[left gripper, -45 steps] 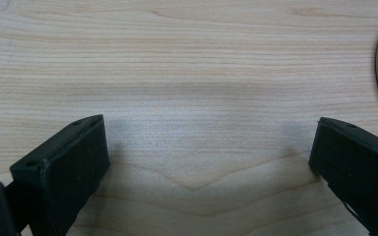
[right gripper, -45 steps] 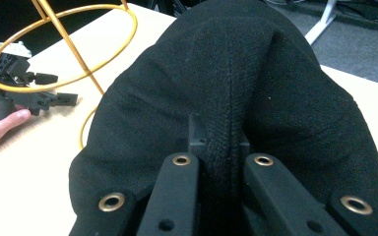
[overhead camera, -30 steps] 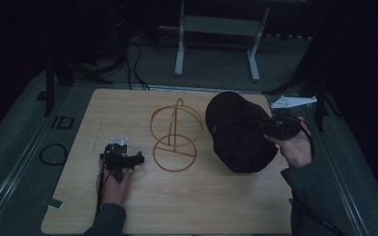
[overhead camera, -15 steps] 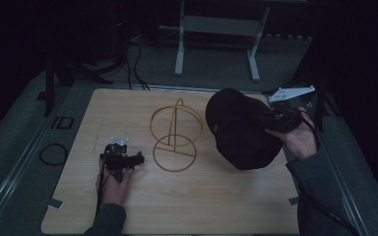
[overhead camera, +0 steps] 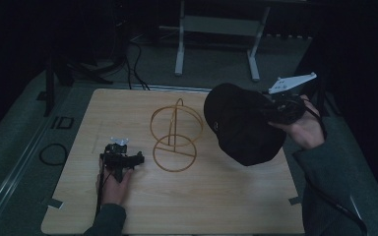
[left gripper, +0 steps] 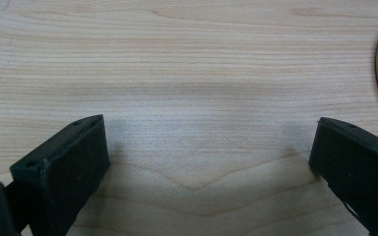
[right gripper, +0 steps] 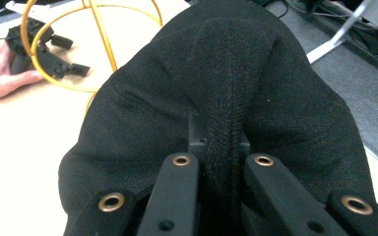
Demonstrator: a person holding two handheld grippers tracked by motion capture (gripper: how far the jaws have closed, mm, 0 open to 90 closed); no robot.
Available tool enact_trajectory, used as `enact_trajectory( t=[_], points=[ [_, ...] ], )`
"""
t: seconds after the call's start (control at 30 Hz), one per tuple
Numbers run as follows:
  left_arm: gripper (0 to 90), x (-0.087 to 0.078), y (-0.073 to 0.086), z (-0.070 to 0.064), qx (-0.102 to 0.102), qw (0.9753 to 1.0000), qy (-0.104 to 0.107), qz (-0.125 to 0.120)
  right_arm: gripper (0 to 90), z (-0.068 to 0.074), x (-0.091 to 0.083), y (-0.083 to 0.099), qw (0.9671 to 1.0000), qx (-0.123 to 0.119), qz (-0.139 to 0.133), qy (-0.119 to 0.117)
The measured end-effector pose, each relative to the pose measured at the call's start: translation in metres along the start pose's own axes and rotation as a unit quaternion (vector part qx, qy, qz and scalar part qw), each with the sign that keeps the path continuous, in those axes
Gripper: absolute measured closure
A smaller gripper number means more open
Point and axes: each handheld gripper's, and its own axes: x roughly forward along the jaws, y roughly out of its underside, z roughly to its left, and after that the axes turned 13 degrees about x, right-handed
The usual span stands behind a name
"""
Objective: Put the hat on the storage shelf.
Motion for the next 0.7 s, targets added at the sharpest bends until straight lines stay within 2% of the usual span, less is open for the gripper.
enact_trajectory(
  t=[0.27,0.7],
  points=[
    [1.2,0.0,0.0,0.0,0.0,1.0,0.0,0.0,87.6,0.003,-0.002,-0.016,0.9994,-0.025,0.022,-0.01],
    [1.2,0.0,0.0,0.0,0.0,1.0,0.0,-0.001,87.7,0.014,-0.003,-0.044,0.9981,-0.05,0.026,-0.025]
  ],
)
